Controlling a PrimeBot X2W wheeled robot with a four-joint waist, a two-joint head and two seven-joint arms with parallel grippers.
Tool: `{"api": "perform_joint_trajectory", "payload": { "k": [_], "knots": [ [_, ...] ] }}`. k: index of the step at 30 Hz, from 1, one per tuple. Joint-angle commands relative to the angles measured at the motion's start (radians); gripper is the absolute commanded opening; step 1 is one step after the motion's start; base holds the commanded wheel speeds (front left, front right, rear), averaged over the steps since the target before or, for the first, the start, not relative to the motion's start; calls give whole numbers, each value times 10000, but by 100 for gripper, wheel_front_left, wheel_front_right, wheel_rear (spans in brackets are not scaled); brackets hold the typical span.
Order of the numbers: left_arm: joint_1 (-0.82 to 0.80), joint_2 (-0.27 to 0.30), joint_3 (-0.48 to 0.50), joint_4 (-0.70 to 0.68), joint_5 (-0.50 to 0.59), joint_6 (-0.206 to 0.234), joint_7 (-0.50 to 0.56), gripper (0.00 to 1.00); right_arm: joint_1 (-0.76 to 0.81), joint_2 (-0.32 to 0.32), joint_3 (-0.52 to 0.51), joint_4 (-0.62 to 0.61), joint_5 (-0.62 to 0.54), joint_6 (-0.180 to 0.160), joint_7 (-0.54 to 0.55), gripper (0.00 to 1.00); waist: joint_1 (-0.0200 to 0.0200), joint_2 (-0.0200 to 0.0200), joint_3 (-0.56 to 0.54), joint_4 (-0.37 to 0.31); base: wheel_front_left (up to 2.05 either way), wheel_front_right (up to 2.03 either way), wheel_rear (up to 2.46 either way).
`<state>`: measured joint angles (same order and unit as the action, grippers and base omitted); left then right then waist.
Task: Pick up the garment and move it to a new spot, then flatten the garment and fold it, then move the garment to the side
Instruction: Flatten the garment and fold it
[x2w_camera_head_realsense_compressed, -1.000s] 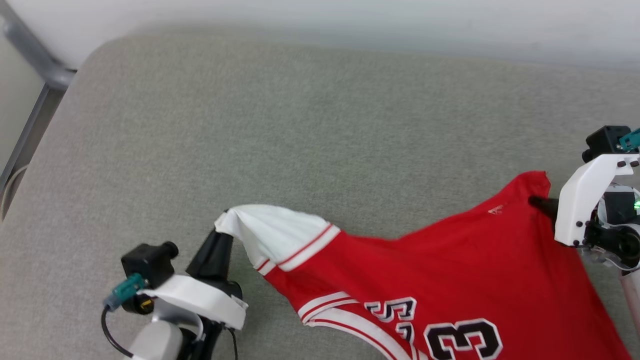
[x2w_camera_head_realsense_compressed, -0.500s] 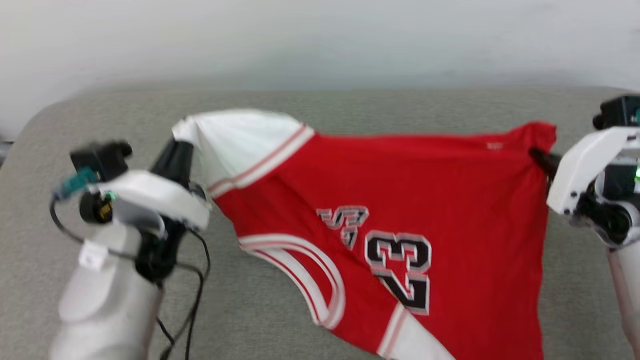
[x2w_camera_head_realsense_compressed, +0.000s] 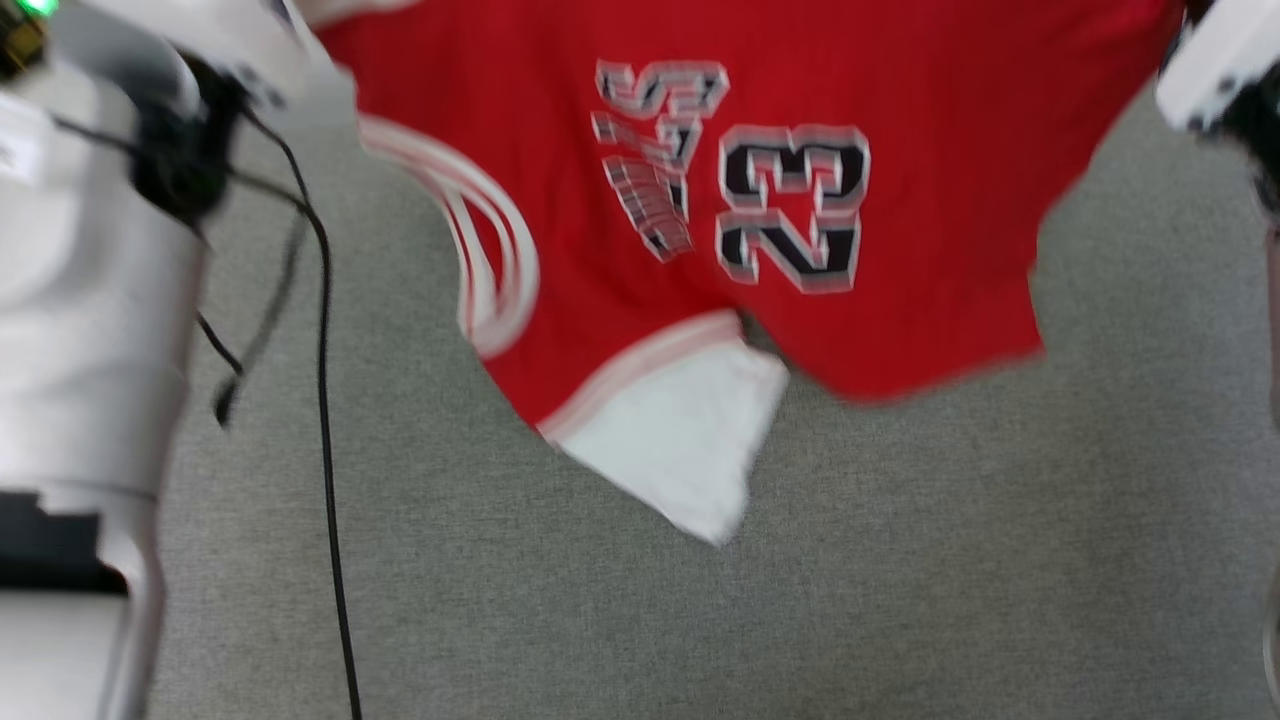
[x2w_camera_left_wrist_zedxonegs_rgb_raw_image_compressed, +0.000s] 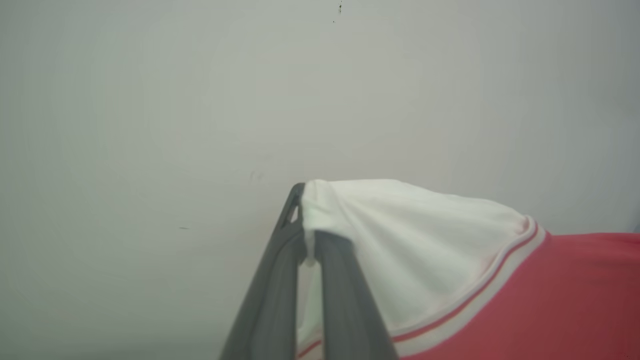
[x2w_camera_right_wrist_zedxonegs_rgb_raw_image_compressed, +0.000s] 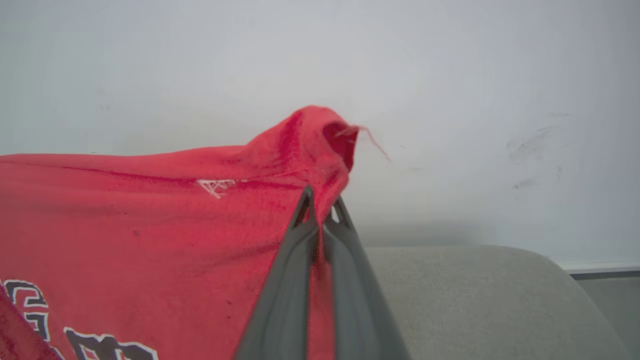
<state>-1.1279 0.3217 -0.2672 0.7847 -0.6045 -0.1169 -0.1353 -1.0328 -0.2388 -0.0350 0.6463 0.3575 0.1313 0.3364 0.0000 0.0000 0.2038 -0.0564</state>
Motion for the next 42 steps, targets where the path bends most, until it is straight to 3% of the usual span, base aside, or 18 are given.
{"api": "perform_joint_trajectory", "payload": {
  "k": [1,11,20,27,32,42],
  "knots": [
    [-549,231,54,145,108,71,-68,0,-527,147,-63,81,-134,-11,-175,0,0,0,391,-91,0,0,0],
    [-3917,1034,118,973,491,77,-192,0,-3720,432,-603,840,-1135,-15,-1099,0,0,0,1777,-53,0,0,0],
    [-4996,1173,62,1428,292,-49,-372,0,-5328,857,-750,1751,-1741,-15,-1555,0,0,0,3351,149,0,0,0],
    [-4359,880,-59,1889,-201,-131,-776,0,-5407,861,-509,2644,-1717,-14,-1891,0,0,0,3949,434,0,0,0],
    [-3235,788,-489,1677,-822,-140,-989,0,-4681,765,141,3026,-1440,-12,-2135,0,0,0,3790,555,0,0,0],
    [1153,1187,-1358,83,-2394,-145,-1248,0,-1028,246,2003,2576,86,-12,-3059,0,0,0,2353,695,0,0,0]
  ]
}}
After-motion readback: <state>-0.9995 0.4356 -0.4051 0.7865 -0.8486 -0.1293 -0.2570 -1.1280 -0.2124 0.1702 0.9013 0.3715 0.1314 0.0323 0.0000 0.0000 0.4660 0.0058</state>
